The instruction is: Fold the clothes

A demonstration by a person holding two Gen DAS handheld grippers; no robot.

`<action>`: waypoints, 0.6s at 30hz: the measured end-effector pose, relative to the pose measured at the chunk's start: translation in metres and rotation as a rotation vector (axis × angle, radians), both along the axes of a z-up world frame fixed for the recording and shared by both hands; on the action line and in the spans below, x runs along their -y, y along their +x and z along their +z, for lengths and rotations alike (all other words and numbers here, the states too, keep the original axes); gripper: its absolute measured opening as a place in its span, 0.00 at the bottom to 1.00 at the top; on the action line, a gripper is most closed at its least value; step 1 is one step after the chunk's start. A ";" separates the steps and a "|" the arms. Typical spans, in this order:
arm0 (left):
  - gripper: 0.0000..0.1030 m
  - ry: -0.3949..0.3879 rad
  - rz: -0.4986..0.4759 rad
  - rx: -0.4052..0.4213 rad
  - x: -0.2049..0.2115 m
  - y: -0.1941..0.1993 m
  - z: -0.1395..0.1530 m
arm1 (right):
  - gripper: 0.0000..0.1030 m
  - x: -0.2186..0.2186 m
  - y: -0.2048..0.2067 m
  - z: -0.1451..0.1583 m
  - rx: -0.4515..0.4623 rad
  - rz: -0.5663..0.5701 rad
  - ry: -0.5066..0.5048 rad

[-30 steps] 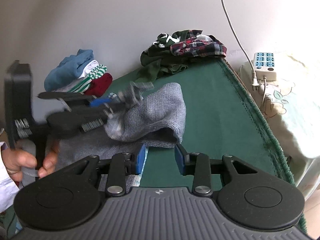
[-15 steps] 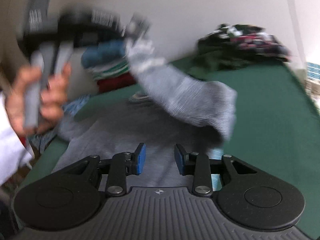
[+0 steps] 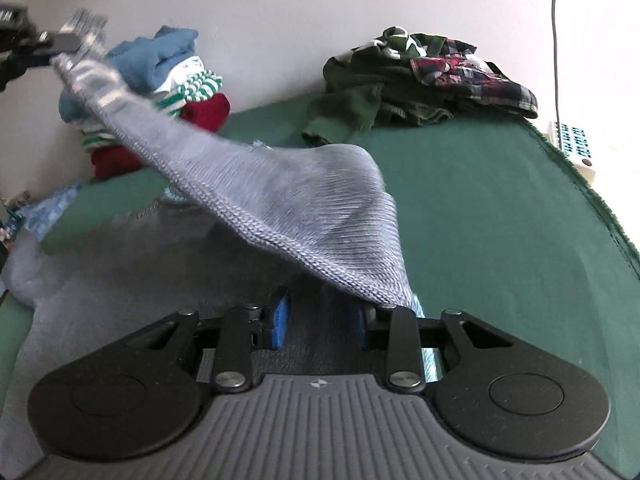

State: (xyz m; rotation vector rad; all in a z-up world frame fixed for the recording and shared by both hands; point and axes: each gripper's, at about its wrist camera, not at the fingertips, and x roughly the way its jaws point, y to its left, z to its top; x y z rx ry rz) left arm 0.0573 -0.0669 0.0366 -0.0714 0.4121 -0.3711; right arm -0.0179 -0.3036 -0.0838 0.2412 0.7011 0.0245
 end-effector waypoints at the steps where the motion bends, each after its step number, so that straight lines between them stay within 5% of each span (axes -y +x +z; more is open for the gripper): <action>1: 0.07 0.000 0.004 -0.007 -0.007 -0.001 -0.004 | 0.35 -0.003 -0.002 0.001 -0.003 -0.005 -0.004; 12: 0.06 0.009 0.051 -0.086 -0.068 -0.005 -0.044 | 0.36 -0.036 -0.027 0.010 -0.003 -0.002 0.005; 18: 0.04 -0.003 0.074 -0.133 -0.101 -0.003 -0.064 | 0.57 -0.021 -0.024 0.005 -0.013 -0.091 0.368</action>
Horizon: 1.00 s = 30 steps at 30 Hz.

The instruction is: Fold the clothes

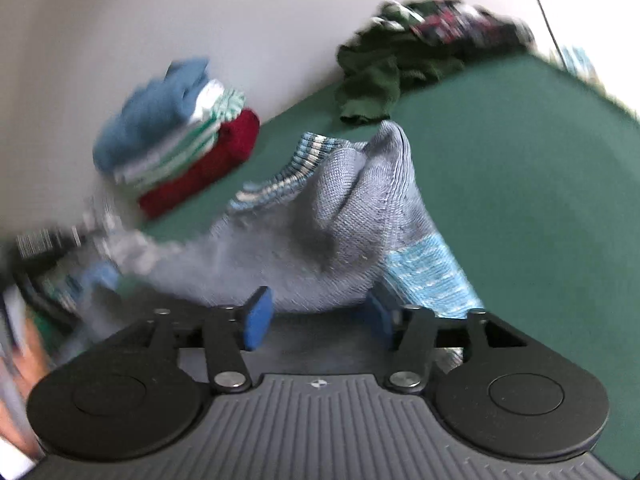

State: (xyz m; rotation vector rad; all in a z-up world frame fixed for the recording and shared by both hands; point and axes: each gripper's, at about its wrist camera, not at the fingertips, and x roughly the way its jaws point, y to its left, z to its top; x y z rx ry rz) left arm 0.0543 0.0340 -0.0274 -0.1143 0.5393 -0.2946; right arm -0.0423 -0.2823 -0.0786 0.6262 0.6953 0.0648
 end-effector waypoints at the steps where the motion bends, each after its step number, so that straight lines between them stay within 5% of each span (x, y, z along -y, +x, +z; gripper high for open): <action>1: 0.04 -0.002 0.004 -0.008 -0.005 0.000 -0.003 | 0.57 -0.001 0.000 -0.001 0.004 -0.012 0.044; 5: 0.04 -0.025 0.005 -0.027 -0.018 0.001 -0.009 | 0.54 -0.005 0.004 -0.007 -0.017 -0.095 0.138; 7: 0.03 -0.026 0.004 -0.024 -0.021 0.000 -0.009 | 0.18 -0.007 0.009 -0.012 -0.054 -0.134 0.146; 10: 0.02 -0.026 -0.005 -0.015 -0.022 0.001 -0.009 | 0.01 -0.013 0.013 -0.016 -0.092 -0.164 0.146; 17: 0.02 -0.021 -0.005 0.060 -0.037 -0.002 0.008 | 0.01 -0.048 0.019 0.001 -0.049 -0.007 0.044; 18: 0.02 -0.010 -0.007 0.072 -0.039 -0.004 0.009 | 0.06 -0.051 0.018 0.002 -0.049 0.016 0.032; 21: 0.02 0.014 -0.024 0.067 -0.045 -0.008 0.005 | 0.41 -0.054 0.004 0.010 -0.026 0.000 -0.106; 30: 0.02 0.045 -0.030 0.074 -0.048 -0.013 -0.004 | 0.41 -0.027 -0.039 0.015 -0.073 -0.022 -0.231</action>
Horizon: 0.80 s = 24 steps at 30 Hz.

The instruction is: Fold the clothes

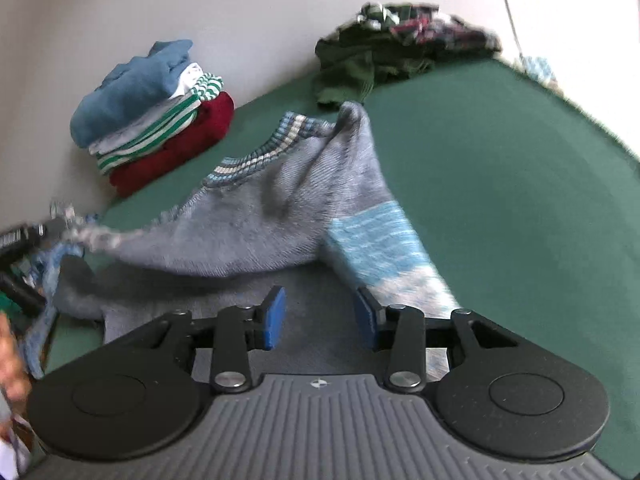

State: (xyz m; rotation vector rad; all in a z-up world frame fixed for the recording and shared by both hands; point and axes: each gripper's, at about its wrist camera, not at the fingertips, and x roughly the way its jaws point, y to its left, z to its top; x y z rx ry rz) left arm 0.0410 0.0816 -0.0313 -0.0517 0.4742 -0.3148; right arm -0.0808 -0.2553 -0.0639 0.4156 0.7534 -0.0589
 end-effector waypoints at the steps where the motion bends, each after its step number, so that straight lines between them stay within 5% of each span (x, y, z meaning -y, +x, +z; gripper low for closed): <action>1: 0.02 0.006 -0.007 0.011 0.001 0.000 0.003 | 0.41 0.000 -0.008 0.005 -0.003 0.019 -0.040; 7: 0.02 0.020 -0.020 0.012 0.011 0.000 0.008 | 0.41 -0.002 -0.083 0.021 -0.085 0.129 -0.314; 12: 0.02 0.019 -0.020 0.009 0.016 0.003 0.013 | 0.32 -0.004 -0.127 -0.001 -0.194 0.091 -0.393; 13: 0.02 0.022 -0.021 0.007 0.017 0.005 0.015 | 0.19 -0.004 -0.128 -0.005 -0.203 0.075 -0.387; 15: 0.02 0.020 -0.021 -0.002 0.018 0.009 0.020 | 0.12 -0.003 -0.132 -0.007 -0.191 0.050 -0.361; 24: 0.02 0.031 0.005 -0.012 0.017 0.027 0.036 | 0.12 -0.021 -0.131 0.010 -0.105 0.120 -0.337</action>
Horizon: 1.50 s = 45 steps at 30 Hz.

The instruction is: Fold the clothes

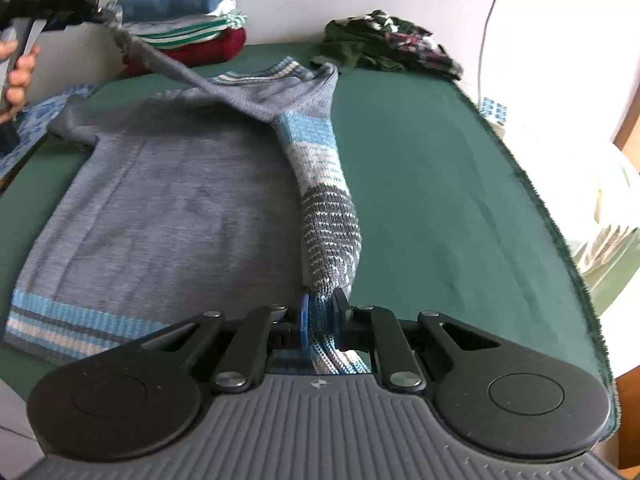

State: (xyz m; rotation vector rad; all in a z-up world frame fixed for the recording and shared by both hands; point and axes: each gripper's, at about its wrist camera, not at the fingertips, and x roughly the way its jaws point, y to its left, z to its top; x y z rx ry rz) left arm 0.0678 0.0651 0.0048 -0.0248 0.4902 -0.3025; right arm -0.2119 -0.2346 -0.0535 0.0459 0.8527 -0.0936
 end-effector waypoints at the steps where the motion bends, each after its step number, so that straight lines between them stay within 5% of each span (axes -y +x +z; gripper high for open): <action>1: 0.02 0.001 0.003 -0.001 0.000 0.002 0.002 | 0.12 -0.002 0.001 0.001 0.003 0.005 0.019; 9: 0.02 0.011 0.028 -0.008 -0.002 0.018 0.016 | 0.22 -0.023 0.011 -0.009 -0.067 0.120 0.123; 15: 0.02 0.007 0.064 -0.046 -0.014 0.022 -0.002 | 0.31 -0.021 -0.008 0.000 -0.095 0.217 0.131; 20: 0.02 0.007 0.063 -0.037 -0.016 0.025 -0.002 | 0.29 -0.024 -0.016 -0.016 -0.137 0.210 0.060; 24: 0.02 0.018 0.057 -0.023 -0.013 0.026 0.003 | 0.10 -0.024 -0.013 -0.013 -0.123 0.192 0.079; 28: 0.02 0.007 0.057 0.005 -0.015 0.025 0.011 | 0.11 -0.028 -0.009 -0.005 -0.140 0.242 0.162; 33: 0.02 0.026 0.041 0.007 -0.009 0.026 0.012 | 0.23 -0.039 -0.008 -0.005 -0.176 0.320 0.137; 37: 0.02 0.022 0.030 0.006 -0.004 0.023 0.010 | 0.24 -0.021 0.005 0.017 -0.016 0.235 0.231; 45: 0.02 0.044 -0.066 0.055 0.017 0.007 0.023 | 0.24 -0.023 0.049 -0.019 -0.076 0.152 0.215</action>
